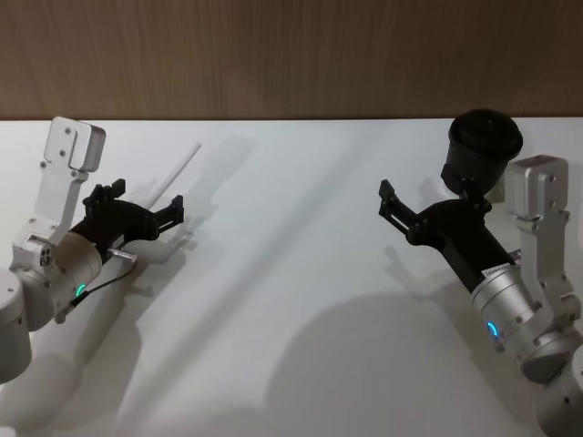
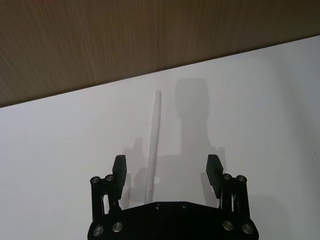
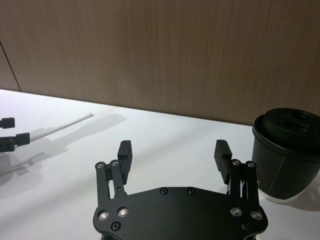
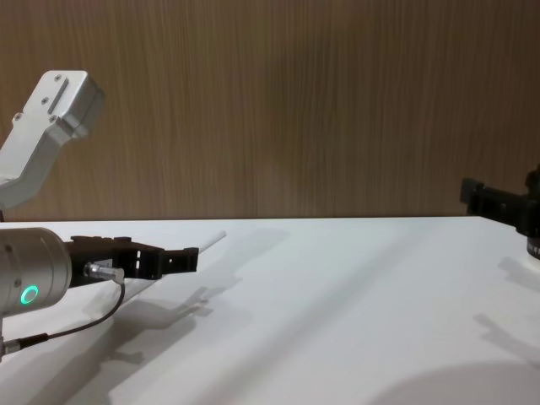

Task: Pick up the straw with one hand, pass it to the other hand, and insert it into the cup.

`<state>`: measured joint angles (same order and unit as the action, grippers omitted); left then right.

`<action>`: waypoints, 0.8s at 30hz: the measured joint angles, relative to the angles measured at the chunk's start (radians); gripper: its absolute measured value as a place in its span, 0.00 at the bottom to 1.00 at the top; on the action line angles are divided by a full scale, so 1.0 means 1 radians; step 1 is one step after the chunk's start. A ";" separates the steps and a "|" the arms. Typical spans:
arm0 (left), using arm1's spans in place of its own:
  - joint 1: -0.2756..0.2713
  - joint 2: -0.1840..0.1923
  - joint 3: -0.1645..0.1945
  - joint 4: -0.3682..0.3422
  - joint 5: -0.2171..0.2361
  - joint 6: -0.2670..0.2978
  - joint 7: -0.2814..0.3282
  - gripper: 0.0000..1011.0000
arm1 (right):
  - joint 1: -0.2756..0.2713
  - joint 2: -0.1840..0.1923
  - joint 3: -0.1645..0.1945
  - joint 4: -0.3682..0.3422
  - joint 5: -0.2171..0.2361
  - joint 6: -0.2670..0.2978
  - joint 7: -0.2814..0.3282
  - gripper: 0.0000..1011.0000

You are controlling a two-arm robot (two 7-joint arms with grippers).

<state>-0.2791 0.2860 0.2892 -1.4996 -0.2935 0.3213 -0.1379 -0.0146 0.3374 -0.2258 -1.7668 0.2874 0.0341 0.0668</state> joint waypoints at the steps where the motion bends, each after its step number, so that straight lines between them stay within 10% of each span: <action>1: 0.000 0.000 0.000 0.000 0.000 0.000 0.000 0.99 | 0.000 0.000 0.000 0.000 0.000 0.000 0.000 0.99; 24: -0.030 -0.030 0.016 0.039 0.027 0.004 0.015 0.99 | 0.000 0.000 0.000 0.000 0.000 0.000 0.000 0.99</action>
<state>-0.3090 0.2561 0.3054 -1.4603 -0.2667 0.3257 -0.1231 -0.0146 0.3374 -0.2258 -1.7668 0.2874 0.0341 0.0668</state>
